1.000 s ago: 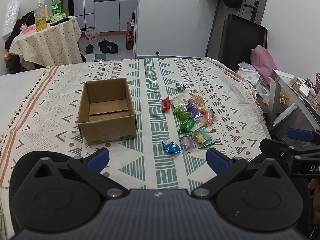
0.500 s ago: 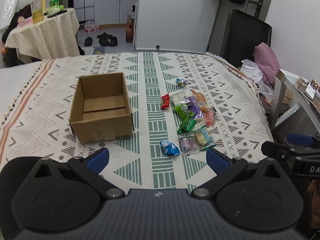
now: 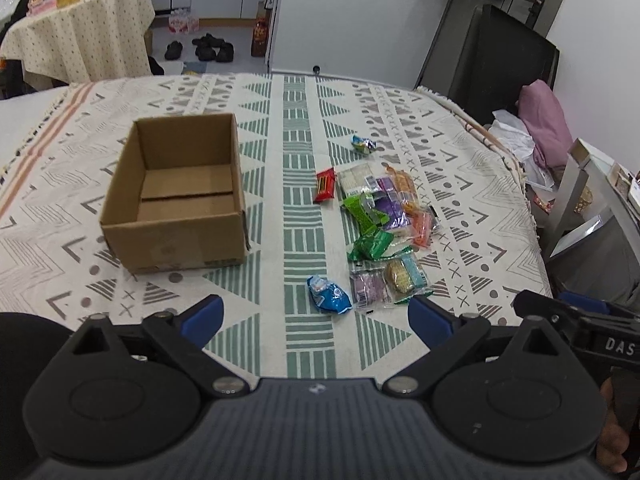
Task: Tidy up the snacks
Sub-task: 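Reach the left gripper to the blue candy packet while the right gripper reaches the green-wrapped bread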
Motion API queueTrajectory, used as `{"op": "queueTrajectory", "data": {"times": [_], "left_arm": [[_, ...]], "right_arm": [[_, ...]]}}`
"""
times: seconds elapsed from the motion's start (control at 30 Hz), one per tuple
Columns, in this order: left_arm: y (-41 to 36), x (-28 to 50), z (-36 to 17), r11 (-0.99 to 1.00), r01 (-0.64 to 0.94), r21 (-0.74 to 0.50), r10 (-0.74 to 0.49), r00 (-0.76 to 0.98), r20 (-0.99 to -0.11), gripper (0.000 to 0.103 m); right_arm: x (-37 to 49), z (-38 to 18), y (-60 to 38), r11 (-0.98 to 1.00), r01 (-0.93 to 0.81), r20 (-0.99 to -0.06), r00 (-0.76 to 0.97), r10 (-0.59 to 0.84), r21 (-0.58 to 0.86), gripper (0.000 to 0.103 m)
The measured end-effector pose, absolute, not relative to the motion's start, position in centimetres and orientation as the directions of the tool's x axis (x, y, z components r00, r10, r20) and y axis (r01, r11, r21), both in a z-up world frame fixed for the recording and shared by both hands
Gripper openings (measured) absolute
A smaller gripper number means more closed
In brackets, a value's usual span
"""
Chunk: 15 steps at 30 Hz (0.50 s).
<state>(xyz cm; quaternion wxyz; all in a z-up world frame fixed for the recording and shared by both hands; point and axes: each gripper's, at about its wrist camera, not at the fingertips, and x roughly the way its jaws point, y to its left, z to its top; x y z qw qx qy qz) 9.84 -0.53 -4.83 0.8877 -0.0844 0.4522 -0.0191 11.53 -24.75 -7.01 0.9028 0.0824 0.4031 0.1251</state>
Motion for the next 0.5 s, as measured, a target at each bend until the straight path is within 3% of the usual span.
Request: {"op": "queueTrajectory", "data": {"times": [0.13,0.5], "left_arm": [[-0.7,11.3,-6.5,0.981,-0.057,-0.184,-0.123,0.552,-0.825,0.090],[-1.5,15.9,-10.1,0.978,-0.100,-0.184,-0.114,0.482,-0.869,0.081]], "right_arm": [[12.7,-8.6,-25.2,0.951,-0.127,-0.733,0.611,0.300,0.284,0.089],[16.1,-11.7,-25.5,0.940,-0.097,-0.776,0.540,0.325,0.326,0.086]]}}
